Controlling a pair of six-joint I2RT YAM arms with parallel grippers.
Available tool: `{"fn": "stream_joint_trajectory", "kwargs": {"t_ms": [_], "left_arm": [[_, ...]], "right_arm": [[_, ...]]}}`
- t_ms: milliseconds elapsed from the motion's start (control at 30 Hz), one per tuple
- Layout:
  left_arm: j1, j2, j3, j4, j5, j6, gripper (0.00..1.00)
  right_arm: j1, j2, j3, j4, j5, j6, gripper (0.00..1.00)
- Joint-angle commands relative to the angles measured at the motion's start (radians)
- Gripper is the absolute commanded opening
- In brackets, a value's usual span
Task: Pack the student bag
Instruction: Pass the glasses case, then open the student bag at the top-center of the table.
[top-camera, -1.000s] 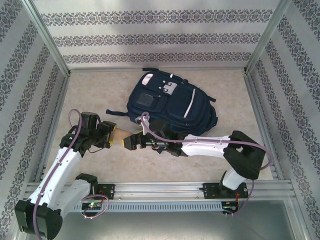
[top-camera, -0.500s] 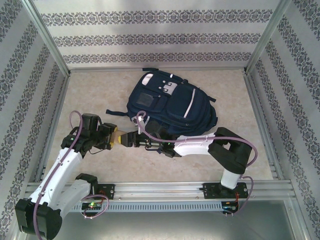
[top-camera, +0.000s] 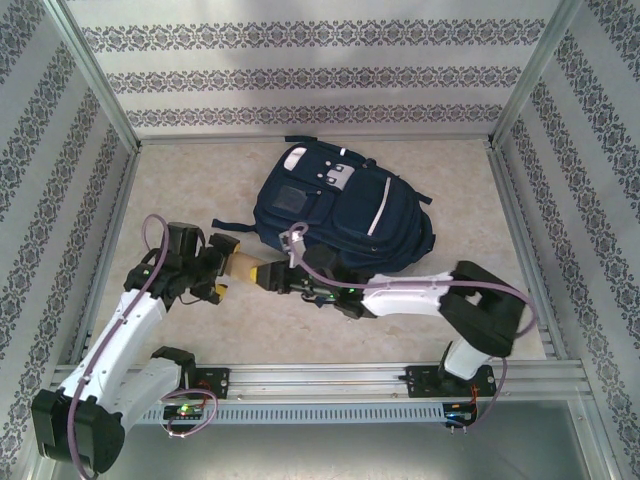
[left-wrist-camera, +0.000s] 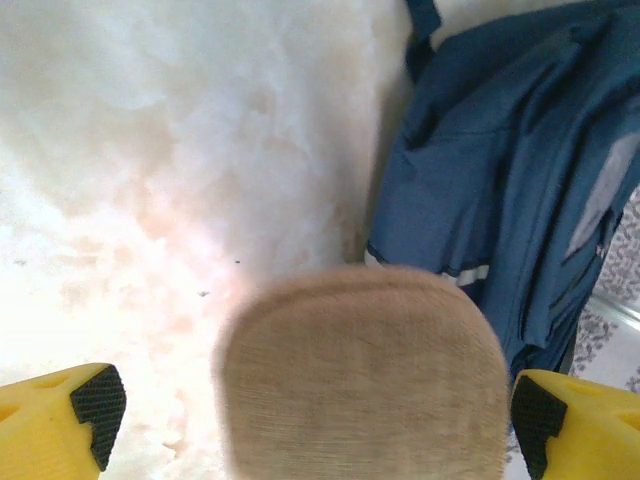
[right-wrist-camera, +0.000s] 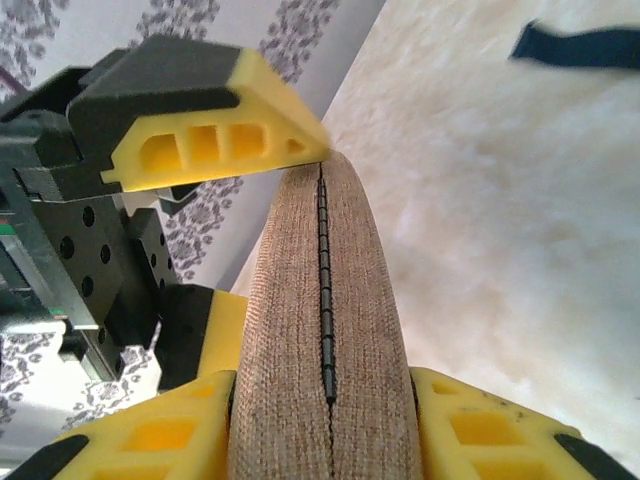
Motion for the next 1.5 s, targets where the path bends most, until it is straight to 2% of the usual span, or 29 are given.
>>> {"fn": "stream_joint_trajectory", "kwargs": {"t_ms": [0,100,167,300,467,567,667,767,967,1300,1467], "left_arm": [[-0.036,0.031,0.109,0.029,-0.025,0.195,1.0],[-0.1,0.097,0.227,-0.009,-0.117,0.365,0.99],[-0.15,0.156,0.293,-0.002,-0.128,0.455,0.97],[-0.316,0.357,0.524,-0.063,-0.237,0.704,0.96],[-0.436,0.674,0.878,-0.167,-0.206,0.914,0.91],[-0.486,0.851,1.078,-0.198,-0.194,0.988,0.88],[-0.51,1.028,1.294,-0.233,-0.137,0.995,0.81],[-0.522,1.151,1.426,-0.184,-0.06,0.973,0.74],[-0.528,1.433,1.777,-0.285,0.004,0.933,0.66],[-0.53,1.551,1.8,-0.235,0.025,0.867,0.65],[-0.542,1.57,1.796,-0.221,0.057,0.86,0.6]], "right_arm": [[-0.06,-0.149,-0.032,-0.09,0.102,-0.054,0.28],[-0.109,-0.296,-0.072,-0.224,0.172,-0.102,0.28],[-0.165,-0.4,-0.099,-0.309,0.211,-0.121,0.28],[-0.295,-0.641,-0.091,-0.598,0.321,-0.168,0.28],[-0.453,-0.89,-0.069,-0.913,0.455,-0.229,0.28],[-0.541,-1.004,-0.076,-1.024,0.499,-0.241,0.28],[-0.607,-1.084,-0.083,-1.103,0.526,-0.237,0.28],[-0.647,-1.153,-0.083,-1.167,0.567,-0.237,0.29],[-0.677,-1.22,-0.066,-1.195,0.56,-0.281,0.3],[-0.683,-1.224,-0.072,-1.185,0.519,-0.309,0.31],[-0.684,-1.222,-0.107,-1.165,0.508,-0.302,0.31]]}}
